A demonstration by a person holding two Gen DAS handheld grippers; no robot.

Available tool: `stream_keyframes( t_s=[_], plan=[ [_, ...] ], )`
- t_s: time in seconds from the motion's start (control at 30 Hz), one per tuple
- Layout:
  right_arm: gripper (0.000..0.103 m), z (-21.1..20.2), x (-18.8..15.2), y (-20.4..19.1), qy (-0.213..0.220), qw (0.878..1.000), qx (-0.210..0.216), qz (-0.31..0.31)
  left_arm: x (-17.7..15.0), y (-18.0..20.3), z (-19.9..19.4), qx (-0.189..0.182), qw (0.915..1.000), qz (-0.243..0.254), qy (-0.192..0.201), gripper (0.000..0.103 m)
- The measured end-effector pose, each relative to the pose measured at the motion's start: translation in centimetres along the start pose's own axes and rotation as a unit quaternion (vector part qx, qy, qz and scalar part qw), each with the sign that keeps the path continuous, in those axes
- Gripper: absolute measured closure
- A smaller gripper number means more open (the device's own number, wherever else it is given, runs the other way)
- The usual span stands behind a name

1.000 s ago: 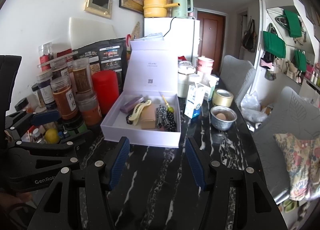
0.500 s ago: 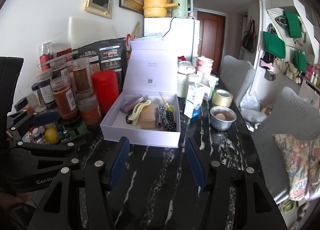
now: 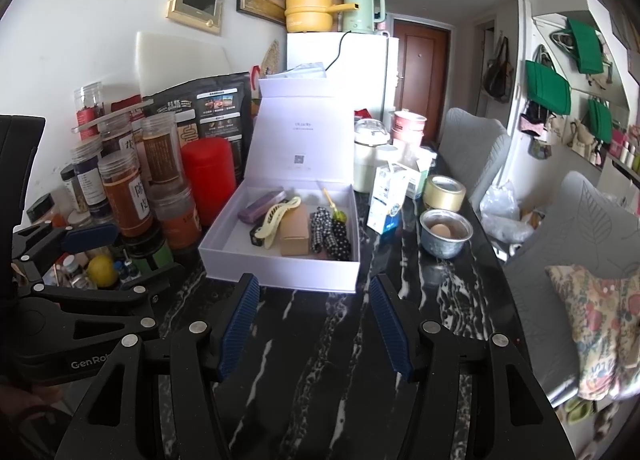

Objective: Organize rigid objects

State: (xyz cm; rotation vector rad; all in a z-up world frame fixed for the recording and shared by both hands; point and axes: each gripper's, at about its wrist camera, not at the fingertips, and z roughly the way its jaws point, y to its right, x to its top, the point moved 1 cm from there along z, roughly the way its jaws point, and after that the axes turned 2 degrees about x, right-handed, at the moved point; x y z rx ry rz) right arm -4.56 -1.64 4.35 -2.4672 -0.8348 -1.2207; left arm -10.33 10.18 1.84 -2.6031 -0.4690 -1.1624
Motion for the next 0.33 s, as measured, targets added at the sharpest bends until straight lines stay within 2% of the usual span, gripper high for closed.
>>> stream_keyframes(
  t_s=[0.33],
  plan=[
    [0.044, 0.48, -0.28, 0.23, -0.005, 1.000, 0.001, 0.003, -0.01, 0.04, 0.83, -0.003, 1.0000, 0.001, -0.008, 0.021]
  ],
)
